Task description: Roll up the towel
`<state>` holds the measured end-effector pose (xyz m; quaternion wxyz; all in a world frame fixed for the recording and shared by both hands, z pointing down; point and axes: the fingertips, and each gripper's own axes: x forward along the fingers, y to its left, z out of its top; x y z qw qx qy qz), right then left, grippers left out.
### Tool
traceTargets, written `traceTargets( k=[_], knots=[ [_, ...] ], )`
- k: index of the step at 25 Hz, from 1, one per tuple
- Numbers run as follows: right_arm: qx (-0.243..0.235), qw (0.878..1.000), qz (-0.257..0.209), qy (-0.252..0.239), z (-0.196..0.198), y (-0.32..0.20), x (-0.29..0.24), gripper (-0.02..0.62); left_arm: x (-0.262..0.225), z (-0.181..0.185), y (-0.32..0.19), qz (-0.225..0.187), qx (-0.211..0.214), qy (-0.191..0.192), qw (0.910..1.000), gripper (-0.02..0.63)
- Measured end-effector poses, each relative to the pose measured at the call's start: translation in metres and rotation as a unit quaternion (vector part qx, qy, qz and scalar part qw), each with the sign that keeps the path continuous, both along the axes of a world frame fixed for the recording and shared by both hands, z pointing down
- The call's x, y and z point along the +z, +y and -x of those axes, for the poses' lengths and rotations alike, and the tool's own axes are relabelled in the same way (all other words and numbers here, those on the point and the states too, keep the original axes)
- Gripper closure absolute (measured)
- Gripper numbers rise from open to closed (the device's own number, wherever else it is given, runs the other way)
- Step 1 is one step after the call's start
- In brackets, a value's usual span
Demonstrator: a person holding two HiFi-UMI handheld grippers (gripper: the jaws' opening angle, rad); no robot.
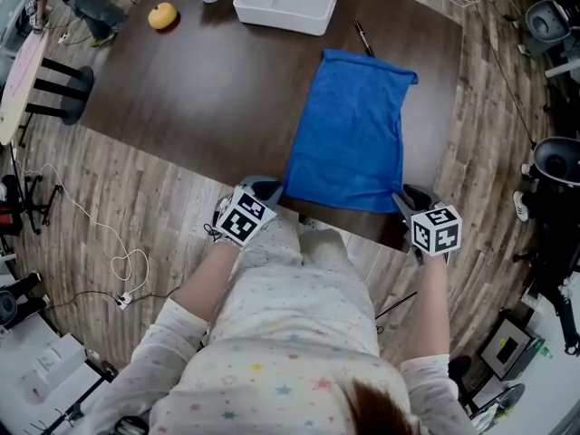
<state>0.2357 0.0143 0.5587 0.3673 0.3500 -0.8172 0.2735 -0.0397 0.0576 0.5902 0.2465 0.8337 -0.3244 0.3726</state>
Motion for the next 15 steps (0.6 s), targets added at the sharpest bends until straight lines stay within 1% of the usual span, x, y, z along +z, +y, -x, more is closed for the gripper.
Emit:
traceTargets(
  k=[1,2,3,4,6,7,8,9,11,13,15],
  knots=[
    [-0.011,1.0,0.003,0.02,0.0,-0.001,0.007,0.489,-0.003,-0.001,0.0,-0.005,-0.002,0.007,1.0,0.588],
    [-0.015,0.999,-0.003,0.034,0.0,-0.005,0.01,0.518,-0.006,-0.003,-0.001,-0.01,-0.001,0.015,0.9998,0.588],
    [-0.007,0.999,-0.013,0.04,0.0,-0.012,0.01,0.553,-0.008,-0.006,0.0,-0.014,0.004,0.022,0.9997,0.588],
    [0.012,0.999,-0.023,0.041,-0.003,-0.022,0.008,0.565,-0.011,-0.009,0.001,-0.016,0.009,0.027,0.9995,0.588],
    [0.066,0.996,-0.037,0.051,-0.014,-0.039,0.005,0.564,-0.013,-0.014,0.003,-0.018,0.021,0.033,0.9991,0.588],
    [0.088,0.994,-0.044,0.057,-0.021,-0.045,0.002,0.552,-0.014,-0.016,0.005,-0.019,0.027,0.033,0.9989,0.588],
    [0.099,0.992,-0.051,0.056,-0.026,-0.047,-0.002,0.524,-0.015,-0.018,0.005,-0.021,0.033,0.033,0.9987,0.588],
    [0.102,0.992,-0.057,0.047,-0.027,-0.046,-0.007,0.52,-0.016,-0.02,0.006,-0.024,0.037,0.034,0.9984,0.588],
    [0.082,0.995,-0.061,0.012,-0.02,-0.034,-0.018,0.525,-0.02,-0.021,0.008,-0.034,0.042,0.041,0.9977,0.588],
    [0.045,0.998,-0.043,-0.018,-0.008,-0.011,-0.021,0.524,-0.023,-0.022,0.009,-0.046,0.048,0.048,0.9966,0.586],
    [0.012,0.999,-0.025,-0.03,0.003,0.011,-0.017,0.515,-0.024,-0.023,0.011,-0.055,0.058,0.053,0.9953,0.586]
  ],
)
